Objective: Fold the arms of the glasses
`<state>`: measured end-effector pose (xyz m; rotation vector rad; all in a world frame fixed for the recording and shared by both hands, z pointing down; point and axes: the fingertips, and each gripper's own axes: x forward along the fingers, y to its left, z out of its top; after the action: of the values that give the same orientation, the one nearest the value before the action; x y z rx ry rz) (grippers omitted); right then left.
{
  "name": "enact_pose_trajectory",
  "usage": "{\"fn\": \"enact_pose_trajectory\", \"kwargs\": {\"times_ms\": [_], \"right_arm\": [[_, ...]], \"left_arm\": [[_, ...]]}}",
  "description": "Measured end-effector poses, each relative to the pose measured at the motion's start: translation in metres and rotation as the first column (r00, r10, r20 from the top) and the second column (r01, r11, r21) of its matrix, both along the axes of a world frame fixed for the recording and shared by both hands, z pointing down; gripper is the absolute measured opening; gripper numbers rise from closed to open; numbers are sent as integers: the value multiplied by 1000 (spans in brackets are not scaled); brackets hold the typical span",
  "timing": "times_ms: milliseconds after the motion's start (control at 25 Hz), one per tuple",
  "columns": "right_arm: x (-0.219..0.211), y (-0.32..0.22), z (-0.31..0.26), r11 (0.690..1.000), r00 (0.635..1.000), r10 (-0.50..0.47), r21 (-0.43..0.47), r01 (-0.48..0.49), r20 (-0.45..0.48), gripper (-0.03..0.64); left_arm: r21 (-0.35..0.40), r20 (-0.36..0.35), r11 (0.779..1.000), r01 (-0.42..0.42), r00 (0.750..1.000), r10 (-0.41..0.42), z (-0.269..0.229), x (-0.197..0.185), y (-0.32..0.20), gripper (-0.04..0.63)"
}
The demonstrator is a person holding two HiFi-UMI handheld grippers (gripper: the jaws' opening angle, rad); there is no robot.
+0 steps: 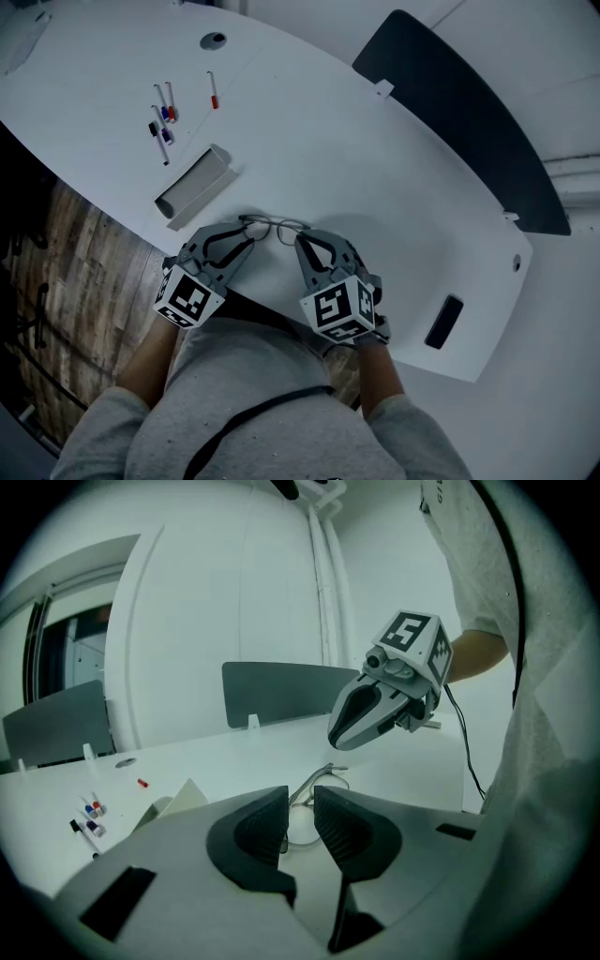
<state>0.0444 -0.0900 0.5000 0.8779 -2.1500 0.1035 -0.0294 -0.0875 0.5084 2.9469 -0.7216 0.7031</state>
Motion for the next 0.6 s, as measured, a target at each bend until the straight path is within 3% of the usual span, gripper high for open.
{"fn": "enact_pose_trajectory", "kwargs": {"times_ms": [280,600], "right_arm": [[1,25,-22,999,997,7,41,-10,74,28],[9,62,-44,995,980,78,43,-88,182,21]], "left_arm": [[31,-33,999,23,999,-22,-19,7,18,60],[5,-125,995,97,988,-95,-41,10,40,28]]}}
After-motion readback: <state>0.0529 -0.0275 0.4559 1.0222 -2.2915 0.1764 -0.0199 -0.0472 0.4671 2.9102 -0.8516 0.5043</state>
